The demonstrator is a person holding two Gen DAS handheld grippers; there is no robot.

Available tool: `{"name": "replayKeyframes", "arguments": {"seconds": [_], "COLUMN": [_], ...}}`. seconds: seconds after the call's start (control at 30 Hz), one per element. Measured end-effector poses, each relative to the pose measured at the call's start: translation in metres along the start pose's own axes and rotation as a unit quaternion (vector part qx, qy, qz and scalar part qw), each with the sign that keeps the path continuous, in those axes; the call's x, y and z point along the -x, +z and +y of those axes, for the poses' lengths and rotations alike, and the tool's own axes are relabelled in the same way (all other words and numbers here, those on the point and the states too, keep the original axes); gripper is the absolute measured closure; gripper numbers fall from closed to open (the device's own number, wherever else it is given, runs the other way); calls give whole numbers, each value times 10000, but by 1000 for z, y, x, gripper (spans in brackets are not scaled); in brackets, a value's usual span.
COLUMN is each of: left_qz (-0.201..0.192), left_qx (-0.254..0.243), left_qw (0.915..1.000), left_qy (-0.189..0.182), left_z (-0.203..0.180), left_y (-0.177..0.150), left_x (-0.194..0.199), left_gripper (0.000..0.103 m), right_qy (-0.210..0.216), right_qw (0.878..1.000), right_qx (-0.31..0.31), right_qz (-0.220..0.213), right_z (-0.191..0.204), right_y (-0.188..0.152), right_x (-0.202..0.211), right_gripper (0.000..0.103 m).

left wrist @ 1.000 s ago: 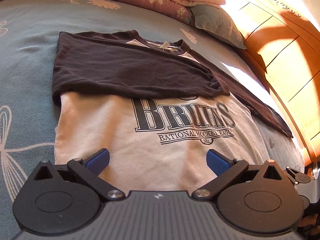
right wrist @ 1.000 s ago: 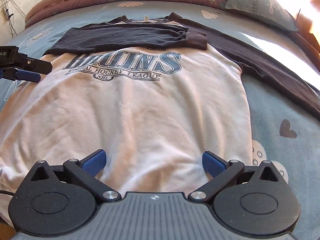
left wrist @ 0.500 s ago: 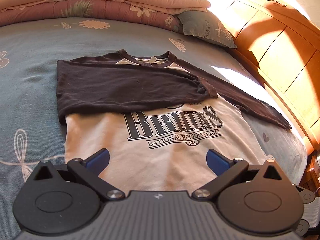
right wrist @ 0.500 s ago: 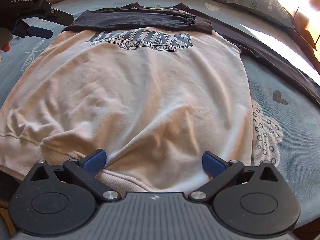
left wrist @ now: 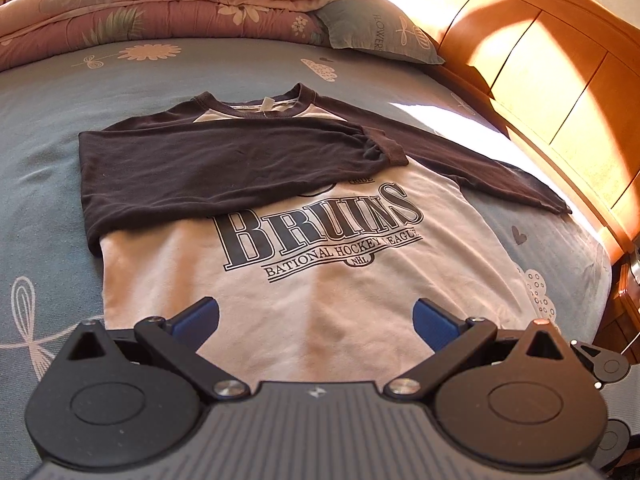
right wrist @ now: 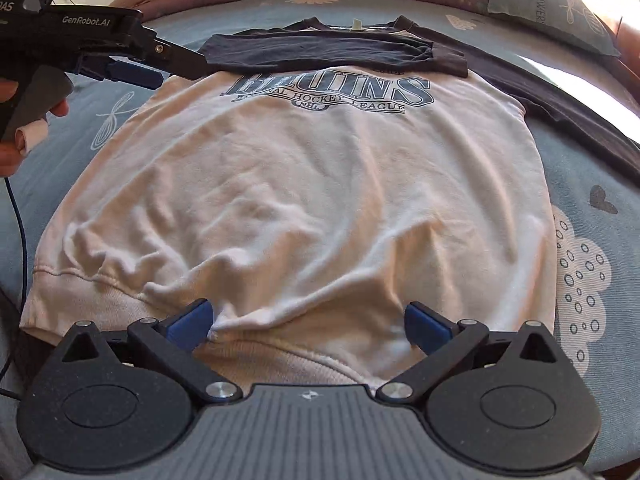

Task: Fold clothes
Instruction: 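Move the right gripper down toward the ribbed hem of the sweatshirt, then move the right gripper back over the sweatshirt toward the unfolded dark sleeve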

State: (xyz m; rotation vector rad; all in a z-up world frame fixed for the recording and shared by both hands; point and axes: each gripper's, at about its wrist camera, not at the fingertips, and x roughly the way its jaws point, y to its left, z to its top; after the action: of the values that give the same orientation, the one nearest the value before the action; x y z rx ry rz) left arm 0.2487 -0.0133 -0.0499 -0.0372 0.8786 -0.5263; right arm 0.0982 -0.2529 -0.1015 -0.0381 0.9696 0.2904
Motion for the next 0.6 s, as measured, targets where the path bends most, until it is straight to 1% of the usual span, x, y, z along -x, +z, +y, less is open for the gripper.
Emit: {"name": "replayKeyframes", "arguments": {"seconds": [0.03,0.13,0.17,0.2,0.27,0.33,0.37,0.47,0.5,0.57,0.6], "left_qz": [12,49,59,66,4,-55,-77,-90,-99,-122,-138], "left_qx": [-17,-105,-151,-198,-314,-376,-366,-161,-114,-34,-10], "left_qw": [10000,9999,9997,9994,9990,9988,9990,9998,9998,9999,9999], "left_qy": [-10,-92,-173,-258,-314,-300,-249,-105,-92,-76,-83], "left_z": [0,-3,-4,-6,-7,-5,-2,12,15,21,23], "left_y": [0,-1,-1,-1,-2,-2,-1,0,0,0,0], "left_x": [1,5,8,11,18,24,26,28,29,31,32], "left_gripper": [1,1,1,1,1,1,1,1,1,1,1], "right_qy": [-51,-189,-212,-155,101,259,335,474,531,745,732], "right_qw": [10000,9998,9996,9990,9969,9939,9907,9833,9814,9763,9735], "right_qx": [-22,-93,43,222,593,928,1212,1710,1823,2013,2136], "right_qz": [-22,-55,-206,-359,-512,-540,-511,-395,-274,-277,-364], "right_z": [-1,8,17,28,52,76,94,132,143,166,175], "right_y": [-4,0,7,14,28,37,40,36,31,18,13], "right_x": [4,12,15,17,15,6,-3,-25,-32,-36,-34], "right_gripper": [0,0,0,0,0,0,0,0,0,0,0]}}
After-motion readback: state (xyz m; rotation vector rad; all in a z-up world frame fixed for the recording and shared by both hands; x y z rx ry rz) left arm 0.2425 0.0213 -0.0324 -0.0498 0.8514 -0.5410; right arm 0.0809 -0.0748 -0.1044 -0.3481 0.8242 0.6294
